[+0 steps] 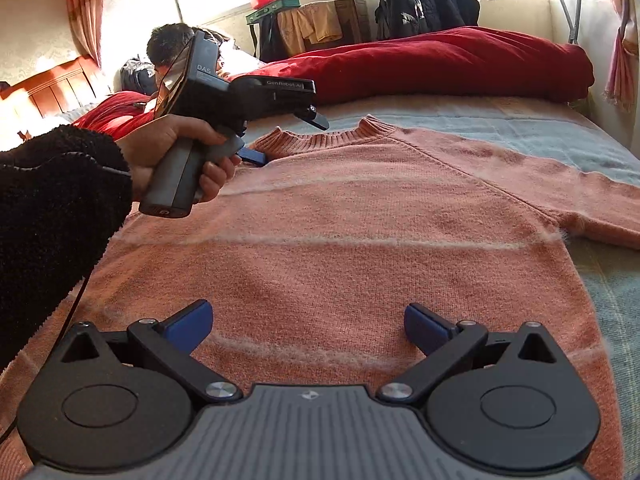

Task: Fold clothes

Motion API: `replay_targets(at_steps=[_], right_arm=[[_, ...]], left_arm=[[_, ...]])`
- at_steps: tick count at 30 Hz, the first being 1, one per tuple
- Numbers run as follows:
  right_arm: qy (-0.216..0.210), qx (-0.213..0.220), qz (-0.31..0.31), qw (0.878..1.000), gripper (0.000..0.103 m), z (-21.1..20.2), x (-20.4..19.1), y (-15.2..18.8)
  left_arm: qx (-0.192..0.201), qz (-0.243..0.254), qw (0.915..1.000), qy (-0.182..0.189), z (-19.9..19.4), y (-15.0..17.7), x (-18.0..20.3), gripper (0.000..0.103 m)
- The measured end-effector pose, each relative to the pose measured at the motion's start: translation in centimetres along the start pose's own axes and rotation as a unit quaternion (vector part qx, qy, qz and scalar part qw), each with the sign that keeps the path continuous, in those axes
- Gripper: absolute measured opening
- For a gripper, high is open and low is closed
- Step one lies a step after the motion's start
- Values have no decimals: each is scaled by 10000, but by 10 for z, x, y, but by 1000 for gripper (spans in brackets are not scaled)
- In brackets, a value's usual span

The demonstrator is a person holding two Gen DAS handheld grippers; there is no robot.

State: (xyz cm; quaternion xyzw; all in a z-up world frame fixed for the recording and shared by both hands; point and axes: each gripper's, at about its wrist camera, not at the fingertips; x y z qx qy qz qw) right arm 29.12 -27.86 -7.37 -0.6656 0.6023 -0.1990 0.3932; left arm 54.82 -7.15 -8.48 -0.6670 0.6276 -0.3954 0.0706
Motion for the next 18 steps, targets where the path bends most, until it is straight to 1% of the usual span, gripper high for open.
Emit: replay_targets(at_steps=[1, 2, 3, 4, 6, 7, 9, 10, 12, 14, 15, 18], right_arm=[[10, 5, 16, 10000, 103, 0, 1, 0], [16, 13, 35, 10000, 103, 0, 1, 0], [13, 20, 54, 10000, 103, -1, 1, -1], [8, 27, 74, 10000, 103, -1, 2, -1], [2, 37, 88, 10000, 103, -2, 2, -2], [-2, 44, 90, 9999, 103, -2, 2, -2], [-3, 29, 92, 10000, 103, -2, 1, -2], [4, 21, 96, 10000, 103, -1, 1, -2], [1, 21, 117, 9999, 103, -1, 3, -2], [-30, 30, 170, 9998, 103, -1, 5, -2], [-43, 33, 206, 9998, 103, -1, 6, -2], [-72, 44, 284, 9996, 103, 0, 10, -2]], left_arm=[[-38, 8, 10000, -55, -1, -1, 4, 102], [-77, 118, 9999, -63, -5, 0, 9, 102], [-113, 211, 9997, 34, -10, 2, 15, 102], [-153, 303, 9993, 148, -14, 5, 22, 102], [-270, 496, 9971, 516, -24, 13, 37, 102], [-363, 644, 9949, 686, -25, 17, 45, 102], [-607, 884, 9900, 916, -20, 25, 58, 102], [-717, 947, 9887, 917, -14, 29, 62, 102], [-865, 1060, 9880, 718, 1, 34, 66, 102], [-724, 1125, 9894, 556, 9, 35, 66, 102], [-655, 1075, 9909, 484, 11, 33, 66, 102], [-697, 759, 9938, 419, 7, 24, 64, 102]])
Point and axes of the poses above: each gripper's, at about its wrist camera, not at the fingertips, and z roughly the way its jaws point, x to its right, y to its underside, and after that the axes turned 1 degree about y, right-handed
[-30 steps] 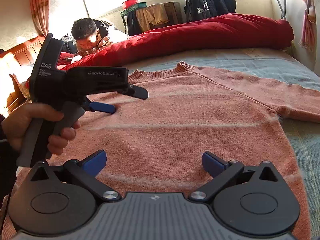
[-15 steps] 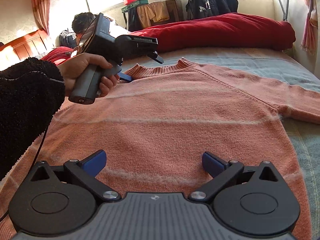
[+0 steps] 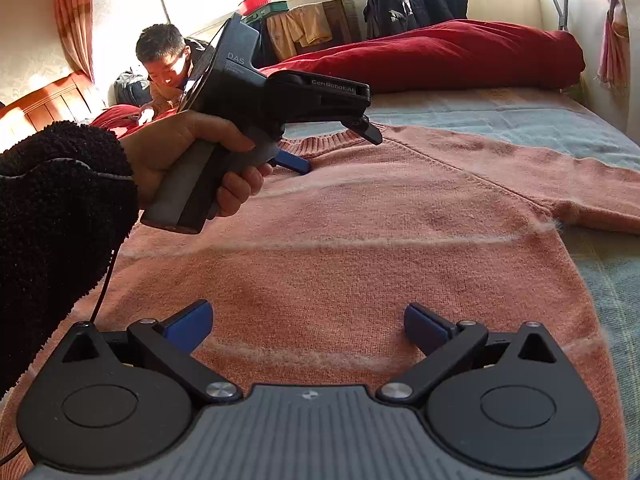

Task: Fold clothes

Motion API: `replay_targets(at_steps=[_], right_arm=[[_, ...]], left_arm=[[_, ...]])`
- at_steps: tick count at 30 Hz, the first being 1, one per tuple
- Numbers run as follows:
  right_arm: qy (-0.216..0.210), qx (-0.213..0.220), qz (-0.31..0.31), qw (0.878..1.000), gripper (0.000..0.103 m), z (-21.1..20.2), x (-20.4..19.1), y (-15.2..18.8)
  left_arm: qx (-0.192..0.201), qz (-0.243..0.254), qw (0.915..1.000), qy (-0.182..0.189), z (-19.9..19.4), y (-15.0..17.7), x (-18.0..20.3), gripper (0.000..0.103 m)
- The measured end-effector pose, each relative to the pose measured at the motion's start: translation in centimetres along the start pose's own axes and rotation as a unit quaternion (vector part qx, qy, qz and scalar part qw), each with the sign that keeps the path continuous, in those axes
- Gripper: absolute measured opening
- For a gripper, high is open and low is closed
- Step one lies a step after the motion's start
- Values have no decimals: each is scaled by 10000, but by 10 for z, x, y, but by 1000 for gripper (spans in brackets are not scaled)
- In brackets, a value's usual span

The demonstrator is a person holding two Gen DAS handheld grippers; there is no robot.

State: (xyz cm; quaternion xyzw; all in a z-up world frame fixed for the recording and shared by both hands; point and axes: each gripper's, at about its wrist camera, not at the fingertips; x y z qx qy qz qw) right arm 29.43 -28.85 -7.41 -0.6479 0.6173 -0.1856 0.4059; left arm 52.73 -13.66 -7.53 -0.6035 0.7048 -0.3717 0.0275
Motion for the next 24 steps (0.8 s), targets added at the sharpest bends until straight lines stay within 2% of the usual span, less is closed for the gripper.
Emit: replay_targets(at_steps=[3, 8, 11, 14, 19, 24], right_arm=[[-27, 10, 71, 10000, 103, 0, 2, 0], [-92, 22, 226, 9997, 103, 0, 7, -1], [-152, 30, 348, 9993, 103, 0, 10, -2], [-165, 26, 407, 9990, 103, 2, 11, -2], [-115, 25, 372, 9992, 103, 3, 9, 0], [-66, 12, 295, 9995, 103, 6, 8, 0]], left_arm=[[-36, 7, 10000, -1, -23, -2, 1, 102], [246, -79, 9995, -161, -91, 7, -14, 102], [9, -337, 9994, -105, -113, 16, -38, 102], [-269, -460, 9978, -404, -114, 32, -55, 102], [-782, -715, 9933, -470, -94, 53, -78, 102], [-469, -802, 9924, -810, -85, 33, -94, 102]])
Point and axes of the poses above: each gripper's, at about its wrist camera, not at the fingertips, and z roughly the way its jaws point, x to its right, y to its underside, and after that the axes turned 1 degree about y, right-handed
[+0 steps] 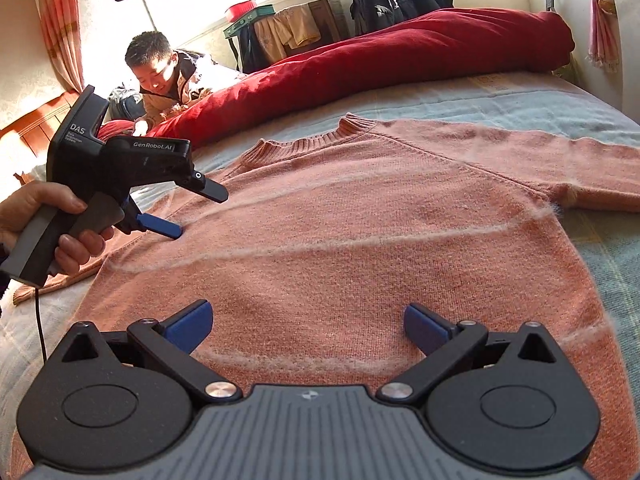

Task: Fold clothes
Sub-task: 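Move the open left gripper out to the sweater sleeve cuff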

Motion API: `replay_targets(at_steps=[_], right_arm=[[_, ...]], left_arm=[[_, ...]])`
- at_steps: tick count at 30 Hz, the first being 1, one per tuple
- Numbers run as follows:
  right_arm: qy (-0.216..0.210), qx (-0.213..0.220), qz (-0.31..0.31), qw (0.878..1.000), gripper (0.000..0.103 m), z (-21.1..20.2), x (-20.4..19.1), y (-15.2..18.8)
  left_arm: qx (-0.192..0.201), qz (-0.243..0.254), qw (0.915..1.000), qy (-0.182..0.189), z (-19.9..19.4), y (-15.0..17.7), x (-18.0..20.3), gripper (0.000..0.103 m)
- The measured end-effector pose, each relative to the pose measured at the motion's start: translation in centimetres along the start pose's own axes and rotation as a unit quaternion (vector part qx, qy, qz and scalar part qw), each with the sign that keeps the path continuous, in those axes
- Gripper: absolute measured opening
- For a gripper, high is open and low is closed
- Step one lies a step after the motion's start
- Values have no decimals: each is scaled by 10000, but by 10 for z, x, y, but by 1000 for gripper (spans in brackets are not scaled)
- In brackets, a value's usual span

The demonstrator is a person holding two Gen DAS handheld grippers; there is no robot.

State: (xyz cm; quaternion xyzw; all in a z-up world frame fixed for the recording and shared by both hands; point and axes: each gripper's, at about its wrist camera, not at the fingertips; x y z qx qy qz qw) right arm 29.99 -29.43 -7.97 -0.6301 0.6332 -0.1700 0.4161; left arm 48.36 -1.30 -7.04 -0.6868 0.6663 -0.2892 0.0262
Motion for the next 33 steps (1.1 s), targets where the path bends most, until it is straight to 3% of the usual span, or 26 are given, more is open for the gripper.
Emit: replay_targets(at_steps=[2, 10, 13, 18, 22, 25, 29, 33], right_arm=[[14, 2, -31, 10000, 103, 1, 0, 0], [-61, 5, 71, 10000, 103, -1, 2, -2], [-165, 22, 213, 9996, 103, -3, 6, -3], [-388, 61, 396, 9984, 103, -4, 9, -3], [-567, 89, 402, 9975, 103, -4, 7, -3], [-657, 138, 350, 9971, 103, -4, 3, -2], [-640, 178, 298, 9973, 103, -2, 0, -1], [-629, 199, 293, 9974, 103, 1, -1, 0]], left_arm=[[90, -420, 9991, 17, 0, -11, -11, 102], [669, -441, 9967, -161, -62, -9, -32, 102], [873, -621, 9936, -366, -89, 3, -59, 102], [1284, -1291, 9825, -387, -135, 31, -122, 102], [1615, -2056, 9640, -493, -162, 63, -182, 102], [1862, -2667, 9449, -353, -176, 92, -226, 102], [2311, -3305, 9149, 162, -183, 134, -272, 102], [2499, -3628, 8961, 538, -174, 158, -299, 102]])
Point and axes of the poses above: each gripper's, at about its wrist camera, not at the fingertips, and z roughly the way its jaws point, x to its right, y to its underside, and after that the axes turned 1 degree about y, right-handed
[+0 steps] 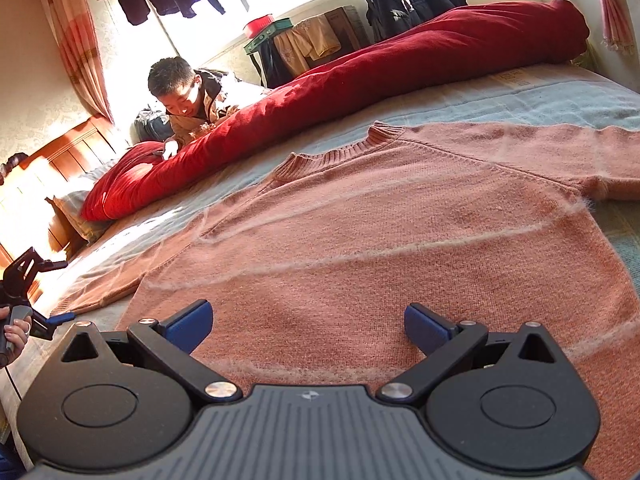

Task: Fold clothes
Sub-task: 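Move the open left gripper out to the sweater sleeve cuff, then close the left gripper on the ribbed sleeve cuff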

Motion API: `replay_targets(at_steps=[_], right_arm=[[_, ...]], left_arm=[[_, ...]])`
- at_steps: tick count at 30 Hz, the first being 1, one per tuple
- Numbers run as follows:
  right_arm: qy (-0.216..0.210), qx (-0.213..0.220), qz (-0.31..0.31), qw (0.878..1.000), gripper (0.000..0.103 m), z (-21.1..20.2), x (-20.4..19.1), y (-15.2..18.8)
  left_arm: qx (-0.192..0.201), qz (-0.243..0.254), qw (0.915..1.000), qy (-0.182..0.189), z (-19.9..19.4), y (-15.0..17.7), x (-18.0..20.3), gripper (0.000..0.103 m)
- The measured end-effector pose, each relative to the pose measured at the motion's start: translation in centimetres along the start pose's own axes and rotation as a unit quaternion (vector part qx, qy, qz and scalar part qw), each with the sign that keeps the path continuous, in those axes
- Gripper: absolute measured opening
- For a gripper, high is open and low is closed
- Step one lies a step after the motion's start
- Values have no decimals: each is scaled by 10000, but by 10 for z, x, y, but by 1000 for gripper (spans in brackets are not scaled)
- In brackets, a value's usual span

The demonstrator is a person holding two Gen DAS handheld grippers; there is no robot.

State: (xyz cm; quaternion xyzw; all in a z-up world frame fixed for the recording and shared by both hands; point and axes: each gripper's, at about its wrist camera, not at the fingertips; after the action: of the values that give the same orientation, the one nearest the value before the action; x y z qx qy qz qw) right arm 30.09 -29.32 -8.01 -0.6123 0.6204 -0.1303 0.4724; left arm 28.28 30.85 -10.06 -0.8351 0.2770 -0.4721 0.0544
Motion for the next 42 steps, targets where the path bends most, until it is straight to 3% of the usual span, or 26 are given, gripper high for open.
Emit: replay_targets(at_steps=[4, 7, 18, 30, 42], right_arm=[[14, 48, -115, 9999, 103, 3, -3, 2], [47, 51, -195, 9998, 103, 6, -6, 3], [273, 23, -587, 9979, 103, 13, -16, 9], [308, 14, -645, 9974, 103, 13, -16, 11], [309, 11, -639, 9975, 103, 13, -17, 11]], left_arm=[[114, -251, 9990, 364, 4, 0, -24, 102], [156, -207, 9987, 439, 8, -5, -27, 102], [547, 2, 9980, 328, 21, -23, -26, 102], [1083, -347, 9930, 322, 26, -44, -37, 102], [995, -63, 9949, 147, 29, -45, -30, 102]])
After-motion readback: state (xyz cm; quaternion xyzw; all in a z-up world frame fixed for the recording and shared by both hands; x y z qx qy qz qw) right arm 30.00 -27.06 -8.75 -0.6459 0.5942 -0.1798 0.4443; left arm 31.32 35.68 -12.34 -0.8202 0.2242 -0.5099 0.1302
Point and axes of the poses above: each gripper's, at about its wrist camera, not at the fingertips, and z roughly the way its jaws point, x to its right, y to its underside, and after that the axes turned 1 degree about y, right-handed
